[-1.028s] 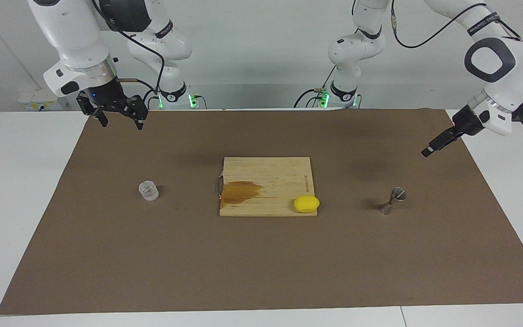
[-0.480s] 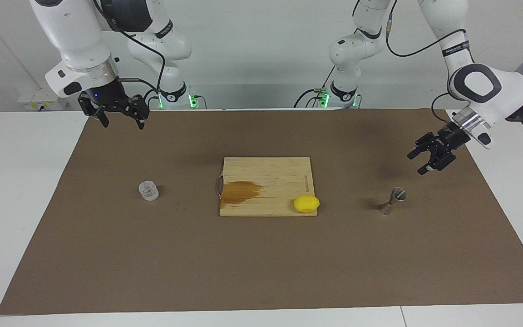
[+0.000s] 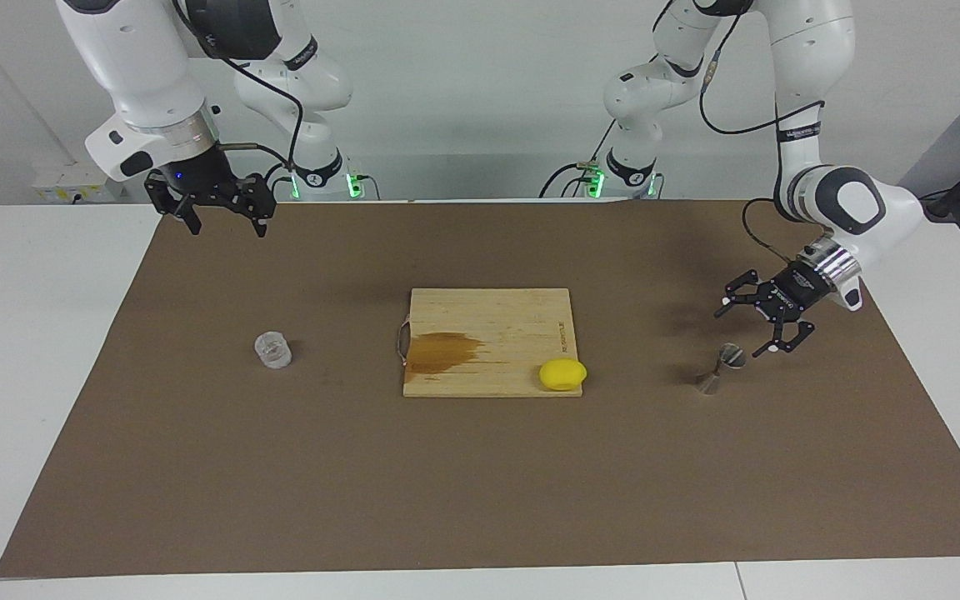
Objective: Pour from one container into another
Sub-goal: 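Reach the left gripper to the small metal cup and grasp it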
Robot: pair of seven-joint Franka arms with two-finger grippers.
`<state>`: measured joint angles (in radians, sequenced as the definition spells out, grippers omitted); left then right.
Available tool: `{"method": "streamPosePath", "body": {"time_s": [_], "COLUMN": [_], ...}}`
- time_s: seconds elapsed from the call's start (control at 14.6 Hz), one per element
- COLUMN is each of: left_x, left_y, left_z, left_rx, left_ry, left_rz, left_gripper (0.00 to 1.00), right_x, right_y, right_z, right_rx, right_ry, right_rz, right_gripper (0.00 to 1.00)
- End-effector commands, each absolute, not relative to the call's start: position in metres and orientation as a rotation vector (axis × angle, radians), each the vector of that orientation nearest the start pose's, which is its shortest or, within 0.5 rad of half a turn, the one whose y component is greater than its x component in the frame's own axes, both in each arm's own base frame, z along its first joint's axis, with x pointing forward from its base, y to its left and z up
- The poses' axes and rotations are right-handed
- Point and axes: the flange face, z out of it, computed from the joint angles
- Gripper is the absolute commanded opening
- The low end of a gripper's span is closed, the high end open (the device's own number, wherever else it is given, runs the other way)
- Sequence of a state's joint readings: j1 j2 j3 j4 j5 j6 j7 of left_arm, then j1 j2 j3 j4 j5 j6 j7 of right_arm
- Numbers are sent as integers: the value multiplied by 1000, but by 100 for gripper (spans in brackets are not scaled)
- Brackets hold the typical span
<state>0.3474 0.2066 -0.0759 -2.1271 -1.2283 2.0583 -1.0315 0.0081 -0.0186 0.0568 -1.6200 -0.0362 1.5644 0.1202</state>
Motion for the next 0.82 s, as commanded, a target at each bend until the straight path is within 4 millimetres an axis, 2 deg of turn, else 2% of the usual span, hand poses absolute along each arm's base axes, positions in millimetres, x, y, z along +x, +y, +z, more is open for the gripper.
{"method": "streamPosePath", "body": {"time_s": [0.0,0.21,0.34,0.75], "left_x": [557,562,566,579], "left_y": [92,87,80,88], "left_z": [315,309,311,307], "left_rx": [970,878,877,870], "left_ry": [1936,1923,1913,1923], "left_rz": [-754,-775,-778,-745], "left_gripper": [100,100,100,94], "right_x": [544,544,544,541], "right_y": [32,32,32,32], "right_z": [610,610,609,607], "right_rx": [-3167,-3168,-3167,-3168], "right_ry": [63,63,63,63], "right_rz": [67,67,70,82], "right_gripper": [100,100,100,100]}}
